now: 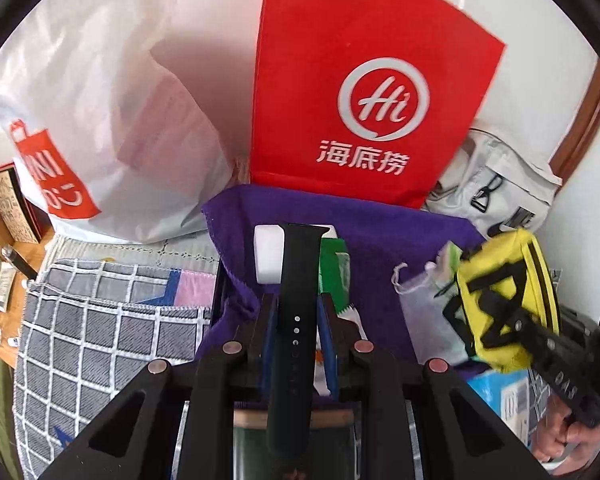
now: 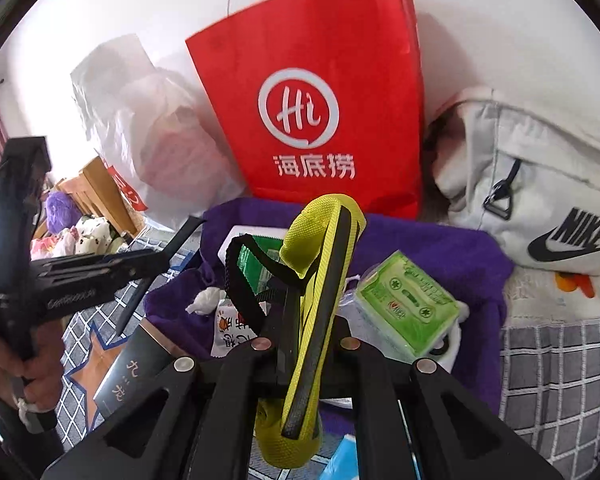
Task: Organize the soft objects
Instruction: 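Open the left tool over the towel while the right tool releases the pouch there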
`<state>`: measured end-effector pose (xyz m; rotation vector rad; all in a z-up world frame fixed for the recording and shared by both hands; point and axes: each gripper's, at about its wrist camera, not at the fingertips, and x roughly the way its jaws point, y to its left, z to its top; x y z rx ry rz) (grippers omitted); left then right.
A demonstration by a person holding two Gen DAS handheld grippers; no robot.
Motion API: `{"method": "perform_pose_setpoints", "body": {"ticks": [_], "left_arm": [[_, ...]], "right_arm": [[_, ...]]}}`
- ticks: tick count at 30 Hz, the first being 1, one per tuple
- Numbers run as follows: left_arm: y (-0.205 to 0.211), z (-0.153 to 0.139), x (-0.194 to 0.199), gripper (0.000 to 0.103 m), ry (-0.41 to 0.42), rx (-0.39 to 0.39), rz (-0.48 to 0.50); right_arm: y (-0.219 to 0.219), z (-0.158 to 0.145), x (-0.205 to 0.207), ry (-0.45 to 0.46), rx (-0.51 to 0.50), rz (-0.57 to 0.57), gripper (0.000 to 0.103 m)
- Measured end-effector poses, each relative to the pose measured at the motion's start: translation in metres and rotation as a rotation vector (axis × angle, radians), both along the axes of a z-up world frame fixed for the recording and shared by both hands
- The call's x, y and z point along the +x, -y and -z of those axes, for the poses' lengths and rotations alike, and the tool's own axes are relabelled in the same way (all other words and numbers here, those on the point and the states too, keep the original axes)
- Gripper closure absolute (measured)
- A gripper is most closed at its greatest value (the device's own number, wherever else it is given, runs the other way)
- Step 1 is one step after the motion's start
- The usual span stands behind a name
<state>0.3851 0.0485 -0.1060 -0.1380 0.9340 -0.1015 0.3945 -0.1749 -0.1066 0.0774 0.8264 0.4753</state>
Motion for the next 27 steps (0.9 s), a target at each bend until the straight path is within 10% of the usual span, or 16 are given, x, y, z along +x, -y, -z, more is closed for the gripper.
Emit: {"method": "perform_pose_setpoints", "body": {"ticks": [27], "left_arm": [[-0.022, 0.050, 0.044, 0.083, -0.130, -0.121, -0.043]], "right_arm": [[0.003, 0.046, 0.024, -0.125, -0.044, -0.022, 0.089]]}}
